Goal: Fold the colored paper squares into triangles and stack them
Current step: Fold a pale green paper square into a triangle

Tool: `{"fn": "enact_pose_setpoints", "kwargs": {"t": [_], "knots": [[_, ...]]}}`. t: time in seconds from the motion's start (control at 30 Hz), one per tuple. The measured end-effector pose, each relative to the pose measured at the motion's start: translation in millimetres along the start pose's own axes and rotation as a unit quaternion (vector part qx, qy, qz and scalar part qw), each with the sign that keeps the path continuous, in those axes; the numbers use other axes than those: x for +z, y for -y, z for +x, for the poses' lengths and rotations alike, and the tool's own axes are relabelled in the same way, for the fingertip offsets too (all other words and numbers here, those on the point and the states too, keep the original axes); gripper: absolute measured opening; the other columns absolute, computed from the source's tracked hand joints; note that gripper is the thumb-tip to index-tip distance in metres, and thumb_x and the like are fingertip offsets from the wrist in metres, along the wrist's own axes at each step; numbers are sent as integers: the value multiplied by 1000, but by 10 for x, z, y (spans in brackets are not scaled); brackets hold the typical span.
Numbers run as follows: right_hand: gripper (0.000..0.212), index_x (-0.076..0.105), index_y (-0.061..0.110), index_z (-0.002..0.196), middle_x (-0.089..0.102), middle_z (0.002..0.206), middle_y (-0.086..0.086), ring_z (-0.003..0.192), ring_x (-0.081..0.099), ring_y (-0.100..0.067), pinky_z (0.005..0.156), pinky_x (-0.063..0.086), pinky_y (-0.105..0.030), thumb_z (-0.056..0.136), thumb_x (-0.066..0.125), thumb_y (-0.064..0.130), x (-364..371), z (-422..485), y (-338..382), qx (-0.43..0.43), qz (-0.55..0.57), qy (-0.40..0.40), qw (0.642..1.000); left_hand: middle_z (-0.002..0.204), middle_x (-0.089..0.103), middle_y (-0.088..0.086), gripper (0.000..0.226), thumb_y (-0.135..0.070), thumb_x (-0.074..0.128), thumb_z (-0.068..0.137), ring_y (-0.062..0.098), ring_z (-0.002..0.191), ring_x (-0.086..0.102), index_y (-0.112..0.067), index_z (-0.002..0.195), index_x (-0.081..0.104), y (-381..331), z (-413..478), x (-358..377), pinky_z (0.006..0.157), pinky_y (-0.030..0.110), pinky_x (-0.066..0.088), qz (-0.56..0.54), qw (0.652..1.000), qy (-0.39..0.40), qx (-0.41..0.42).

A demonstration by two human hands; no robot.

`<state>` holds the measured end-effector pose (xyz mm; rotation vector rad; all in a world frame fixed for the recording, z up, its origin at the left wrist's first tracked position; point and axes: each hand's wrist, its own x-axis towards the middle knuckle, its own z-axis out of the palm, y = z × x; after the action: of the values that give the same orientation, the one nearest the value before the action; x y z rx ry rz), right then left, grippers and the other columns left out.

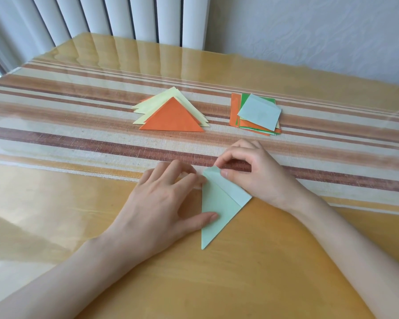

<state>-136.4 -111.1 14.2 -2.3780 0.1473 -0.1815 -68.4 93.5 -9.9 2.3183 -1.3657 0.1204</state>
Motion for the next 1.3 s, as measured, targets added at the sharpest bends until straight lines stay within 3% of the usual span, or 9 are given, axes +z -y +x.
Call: {"fn": "enact_pose_setpoints", "kwargs": {"t": [0.17, 0.33, 0.5, 0.77, 0.9, 1.07, 1.2, 1.3], "knots": [[15, 73, 28, 93, 55, 95, 10, 106, 42, -14, 95, 28, -11, 89, 65, 15, 19, -32, -95, -78, -39, -16, 996, 112, 51, -13, 60, -77, 40, 79, 12, 101, 46, -32, 112, 62, -5, 2, 3, 81, 22, 28, 8, 1000, 2, -8], [25, 77, 21, 96, 61, 93, 2, 95, 46, -20, 87, 41, -33, 90, 53, 24, 6, -28, -206, -212, -167, -63, 961, 111, 50, -12, 66, -79, 40, 76, 14, 99, 47, -31, 119, 58, -3, 13, -11, 83, 25, 30, 9, 1000, 10, -16], [28, 76, 22, 100, 64, 91, 0, 91, 46, -22, 81, 41, -36, 92, 50, 17, -25, -19, -233, -273, -229, -69, 932, 113, 47, -8, 80, -82, 35, 75, 14, 102, 44, -34, 137, 48, 1, 45, -31, 85, 27, 30, 24, 999, 30, -19], [35, 74, 19, 108, 63, 89, -2, 92, 46, -22, 82, 36, -34, 90, 45, 10, 54, -77, -143, -258, -300, -84, 915, 111, 51, -1, 74, -77, 32, 82, 23, 98, 52, -28, 133, 54, 11, 54, -1, 85, 38, 43, 67, 998, 8, 12], [37, 74, 18, 107, 64, 88, -2, 92, 48, -24, 80, 40, -41, 87, 45, 7, 42, -104, -152, -267, -337, -108, 896, 113, 52, 0, 72, -74, 31, 84, 23, 98, 53, -26, 131, 56, -11, 33, -1, 83, 39, 44, 92, 996, 6, 21], [35, 76, 16, 98, 66, 86, -1, 91, 52, -25, 83, 38, -39, 85, 46, 6, 45, -154, -112, -261, -335, -135, 895, 113, 53, -1, 72, -74, 31, 84, 23, 99, 53, -25, 130, 57, -11, 30, -15, 83, 38, 44, 95, 995, 9, 18], [27, 76, 13, 83, 65, 87, 0, 91, 49, -23, 84, 37, -38, 78, 51, 5, 78, -202, -49, -202, -293, -168, 919, 111, 54, -1, 70, -73, 32, 84, 23, 97, 53, -24, 126, 58, -18, 38, -19, 81, 37, 43, 102, 994, 2, 29], [36, 76, 16, 95, 64, 88, 2, 89, 48, -22, 83, 34, -32, 78, 45, 10, 117, -247, -40, -163, -264, -155, 938, 106, 55, 0, 70, -73, 32, 84, 23, 93, 54, -22, 120, 61, -29, 85, -53, 76, 37, 45, 125, 991, 2, 46]]}}
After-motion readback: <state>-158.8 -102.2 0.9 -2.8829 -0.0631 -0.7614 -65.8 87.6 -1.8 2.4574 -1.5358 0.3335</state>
